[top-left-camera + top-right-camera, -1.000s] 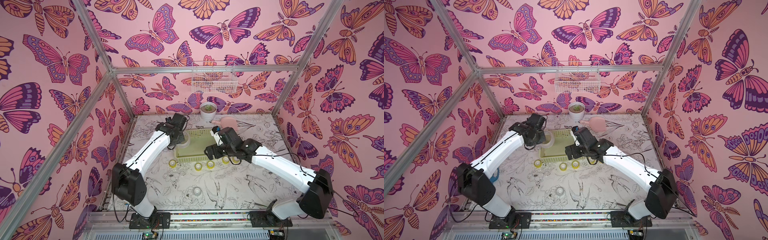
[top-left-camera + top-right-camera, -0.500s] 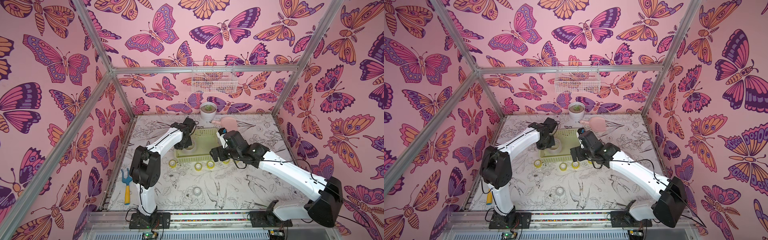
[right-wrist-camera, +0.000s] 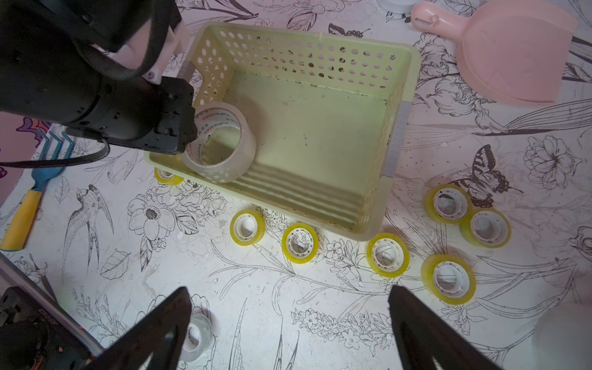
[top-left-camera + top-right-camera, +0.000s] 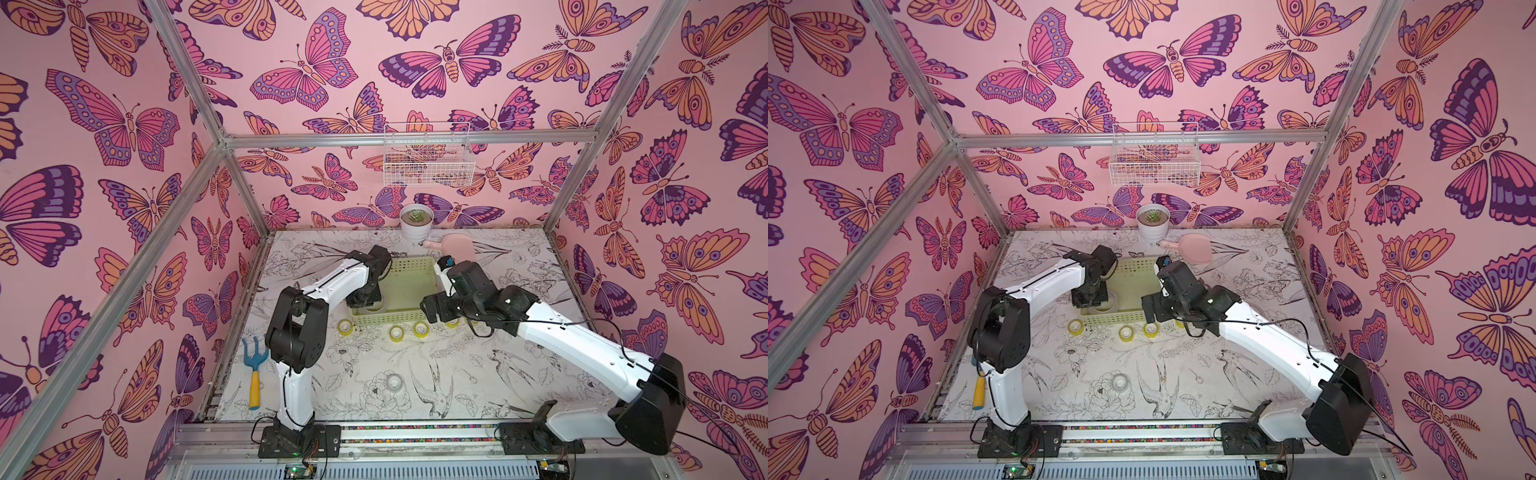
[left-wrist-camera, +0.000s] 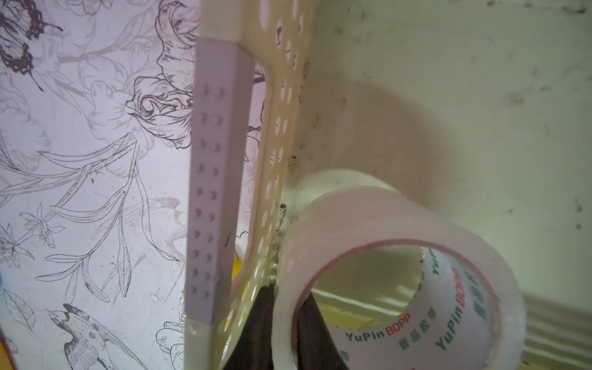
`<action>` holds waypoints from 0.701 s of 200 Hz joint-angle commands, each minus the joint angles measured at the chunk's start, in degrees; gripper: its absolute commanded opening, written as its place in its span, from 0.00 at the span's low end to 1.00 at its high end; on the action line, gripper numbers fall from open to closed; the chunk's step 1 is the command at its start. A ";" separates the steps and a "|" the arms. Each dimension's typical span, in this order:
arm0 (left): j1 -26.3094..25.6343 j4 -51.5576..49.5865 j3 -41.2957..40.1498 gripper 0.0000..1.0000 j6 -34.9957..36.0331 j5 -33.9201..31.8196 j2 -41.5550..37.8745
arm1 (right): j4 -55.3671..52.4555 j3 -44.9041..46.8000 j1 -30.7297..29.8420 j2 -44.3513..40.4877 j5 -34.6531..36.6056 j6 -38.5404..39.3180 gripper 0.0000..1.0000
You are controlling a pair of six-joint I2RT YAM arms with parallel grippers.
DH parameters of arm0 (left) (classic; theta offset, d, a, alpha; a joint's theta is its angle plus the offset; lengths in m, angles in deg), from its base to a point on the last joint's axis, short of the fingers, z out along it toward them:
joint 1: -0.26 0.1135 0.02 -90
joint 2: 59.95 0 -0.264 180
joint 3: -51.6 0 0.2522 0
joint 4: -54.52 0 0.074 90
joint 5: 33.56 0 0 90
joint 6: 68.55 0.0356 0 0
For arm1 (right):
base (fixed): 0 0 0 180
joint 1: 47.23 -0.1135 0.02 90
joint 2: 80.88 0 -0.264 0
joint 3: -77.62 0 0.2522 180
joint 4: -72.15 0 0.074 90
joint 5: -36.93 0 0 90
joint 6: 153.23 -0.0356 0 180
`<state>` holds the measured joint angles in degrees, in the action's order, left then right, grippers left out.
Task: Put the transparent tape into the storage box
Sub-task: Place the tape in the storage box.
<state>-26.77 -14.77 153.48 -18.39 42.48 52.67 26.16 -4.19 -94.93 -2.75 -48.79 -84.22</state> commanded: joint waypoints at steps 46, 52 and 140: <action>-0.22 -2.42 -0.63 0.51 -1.41 1.59 -4.80 | -1.19 0.02 0.33 -0.12 2.75 -1.56 0.99; -0.22 -2.64 -0.34 0.52 -1.34 1.80 -5.57 | -1.26 0.09 0.41 -0.23 3.51 -2.02 0.99; -4.79 -2.23 9.62 1.00 1.41 7.73 -8.84 | -6.92 7.28 13.59 -8.64 12.98 -15.56 0.96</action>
<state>-29.56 -16.08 159.95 -18.28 46.90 42.59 23.87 1.49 -85.32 -9.57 -38.67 -94.45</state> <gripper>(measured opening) 0.998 0.967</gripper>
